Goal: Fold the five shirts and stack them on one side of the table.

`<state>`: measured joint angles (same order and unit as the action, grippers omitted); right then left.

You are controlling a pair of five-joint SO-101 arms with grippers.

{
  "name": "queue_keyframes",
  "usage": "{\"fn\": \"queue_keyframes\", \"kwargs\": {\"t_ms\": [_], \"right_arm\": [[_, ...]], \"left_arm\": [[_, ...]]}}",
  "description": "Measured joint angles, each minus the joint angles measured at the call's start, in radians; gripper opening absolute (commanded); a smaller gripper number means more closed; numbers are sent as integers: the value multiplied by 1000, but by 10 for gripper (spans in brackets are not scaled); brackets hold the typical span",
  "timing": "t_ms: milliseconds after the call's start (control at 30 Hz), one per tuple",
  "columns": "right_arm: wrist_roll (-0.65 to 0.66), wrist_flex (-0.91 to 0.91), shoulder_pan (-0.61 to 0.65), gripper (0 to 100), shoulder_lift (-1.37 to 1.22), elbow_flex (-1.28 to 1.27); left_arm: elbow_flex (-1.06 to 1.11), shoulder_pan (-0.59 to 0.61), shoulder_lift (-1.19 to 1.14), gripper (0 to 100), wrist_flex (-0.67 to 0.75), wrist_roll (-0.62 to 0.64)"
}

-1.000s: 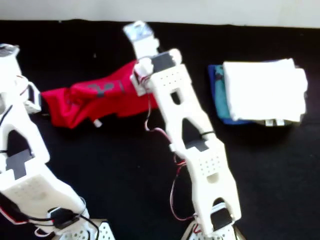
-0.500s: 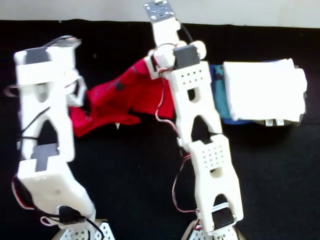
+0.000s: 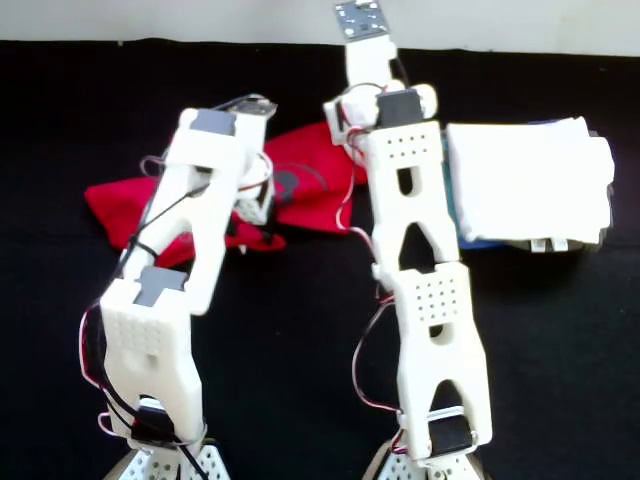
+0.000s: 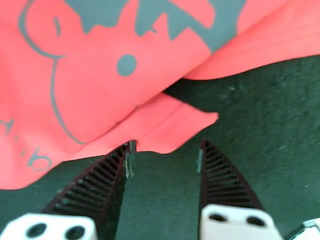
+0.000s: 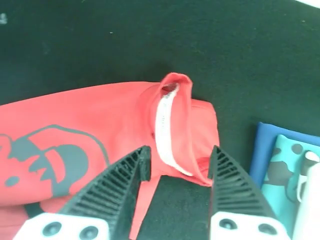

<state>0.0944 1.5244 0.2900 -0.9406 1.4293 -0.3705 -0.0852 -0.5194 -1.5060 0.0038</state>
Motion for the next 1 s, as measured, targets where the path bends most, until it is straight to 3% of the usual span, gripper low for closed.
{"fn": "queue_keyframes", "kwargs": {"t_ms": [200,533,600,700,867,1000], "right_arm": [[0,28,-6,162,0,0],[0,107,-6,162,0,0],[0,135,-6,162,0,5],[0,189,-6,162,-2,68],[0,226,-6,162,0,199],[0,230,-6,162,0,215]], "left_arm": [[0,-38,-25,207,91,86],[-14,-28,-180,200,123,91],[-14,-8,-183,153,123,91],[-14,21,-183,0,121,71],[-31,61,-184,8,75,44],[-71,130,-155,8,-54,26]]}}
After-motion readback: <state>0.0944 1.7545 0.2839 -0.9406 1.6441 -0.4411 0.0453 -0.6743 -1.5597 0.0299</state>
